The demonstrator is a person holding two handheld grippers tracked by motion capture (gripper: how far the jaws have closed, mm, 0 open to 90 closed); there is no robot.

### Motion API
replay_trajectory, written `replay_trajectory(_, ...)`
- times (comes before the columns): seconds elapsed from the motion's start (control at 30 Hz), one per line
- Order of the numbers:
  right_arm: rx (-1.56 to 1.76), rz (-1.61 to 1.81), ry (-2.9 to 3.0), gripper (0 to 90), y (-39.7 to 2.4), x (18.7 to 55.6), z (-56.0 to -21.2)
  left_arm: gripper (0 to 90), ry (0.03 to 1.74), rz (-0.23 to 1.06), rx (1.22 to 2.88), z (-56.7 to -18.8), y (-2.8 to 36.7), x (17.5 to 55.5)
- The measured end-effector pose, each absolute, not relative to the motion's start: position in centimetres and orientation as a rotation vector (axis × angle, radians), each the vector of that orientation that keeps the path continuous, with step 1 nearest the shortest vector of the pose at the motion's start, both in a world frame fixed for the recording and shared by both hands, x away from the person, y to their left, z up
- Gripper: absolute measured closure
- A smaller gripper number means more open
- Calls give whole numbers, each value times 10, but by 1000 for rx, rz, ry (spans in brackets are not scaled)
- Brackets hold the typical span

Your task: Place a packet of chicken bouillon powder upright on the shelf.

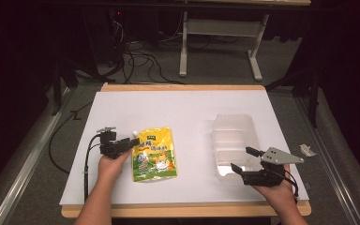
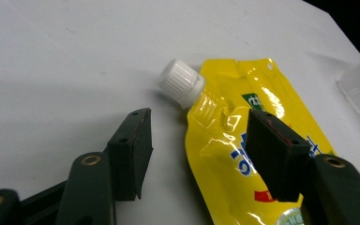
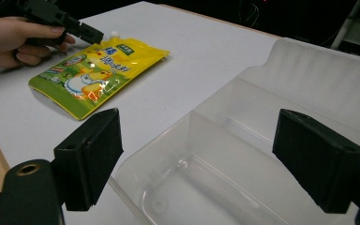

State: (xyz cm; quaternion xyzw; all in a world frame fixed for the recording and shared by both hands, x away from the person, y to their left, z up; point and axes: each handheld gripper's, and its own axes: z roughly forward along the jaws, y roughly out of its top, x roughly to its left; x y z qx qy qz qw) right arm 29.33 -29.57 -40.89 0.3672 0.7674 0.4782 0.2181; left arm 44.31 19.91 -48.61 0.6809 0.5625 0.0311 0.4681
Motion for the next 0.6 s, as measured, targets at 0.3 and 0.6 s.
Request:
replay_trajectory(0.3,1021,1322,2131,165,-294,294,-410,491,1373,-2,1650,-489,202,447)
replay_trajectory(0.6,1016,1317,2135,167,-293,293,-410,618,1346,-24,1689,-490,198,446)
